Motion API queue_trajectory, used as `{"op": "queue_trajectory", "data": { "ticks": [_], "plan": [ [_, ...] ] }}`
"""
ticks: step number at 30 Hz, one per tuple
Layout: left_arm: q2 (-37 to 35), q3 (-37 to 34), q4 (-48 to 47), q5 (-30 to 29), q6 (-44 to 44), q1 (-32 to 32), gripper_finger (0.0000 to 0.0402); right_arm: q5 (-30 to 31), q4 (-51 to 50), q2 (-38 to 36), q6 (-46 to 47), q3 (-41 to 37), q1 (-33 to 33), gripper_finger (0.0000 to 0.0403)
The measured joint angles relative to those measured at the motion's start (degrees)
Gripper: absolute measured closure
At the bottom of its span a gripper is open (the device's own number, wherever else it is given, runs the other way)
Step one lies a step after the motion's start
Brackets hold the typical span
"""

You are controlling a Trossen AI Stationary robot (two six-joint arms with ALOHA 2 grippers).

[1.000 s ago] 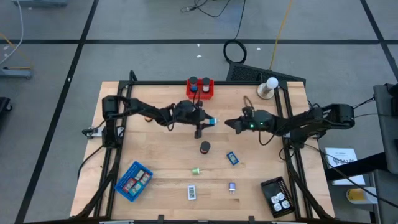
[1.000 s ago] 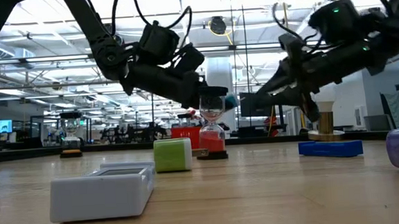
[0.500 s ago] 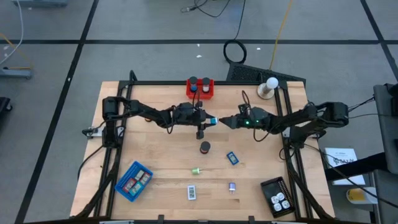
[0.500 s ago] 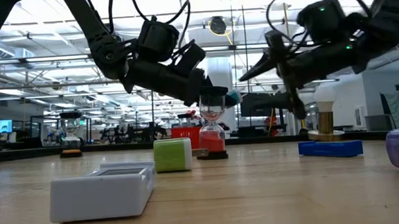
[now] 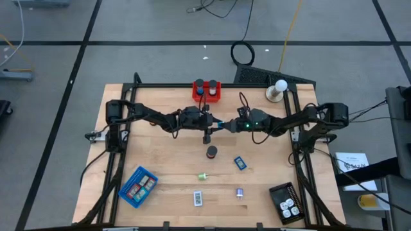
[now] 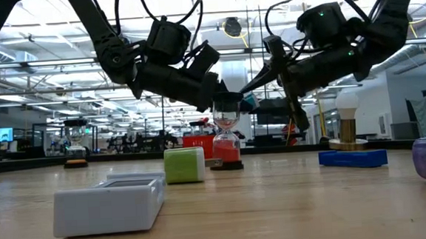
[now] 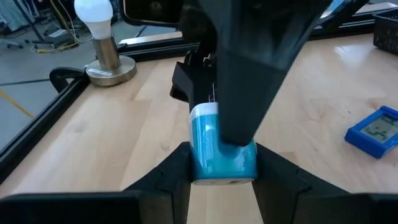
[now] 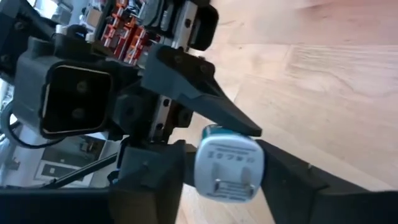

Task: Pick & Place Office items
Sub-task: Put the light blue charger adapter into the black bin

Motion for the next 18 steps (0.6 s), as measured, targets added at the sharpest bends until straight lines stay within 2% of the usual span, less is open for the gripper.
{"op": "queue_trajectory", "data": {
  "ticks": [4, 7, 13, 18],
  "plan": [
    [0.0, 0.0, 0.1, 0.0, -0.1, -0.1, 0.0265, 0.1, -0.6, 0.0, 1.2, 0.0, 0.0, 0.026],
    [0.0, 0.0, 0.3, -0.1, -0.7, -0.2, 0.026, 0.0, -0.7, 0.0, 1.4, 0.0, 0.0, 0.027],
    [0.0, 0.0, 0.1, 0.0, -4.0, -0.3, 0.0191, -2.3, -1.7, -0.1, 0.9, 0.0, 0.0, 0.0257],
    [-1.7, 0.0, -3.1, 4.3, -5.9, 1.1, 0.0145, -3.3, -2.8, -0.1, -1.3, 0.0, -0.2, 0.0267]
  ]
}}
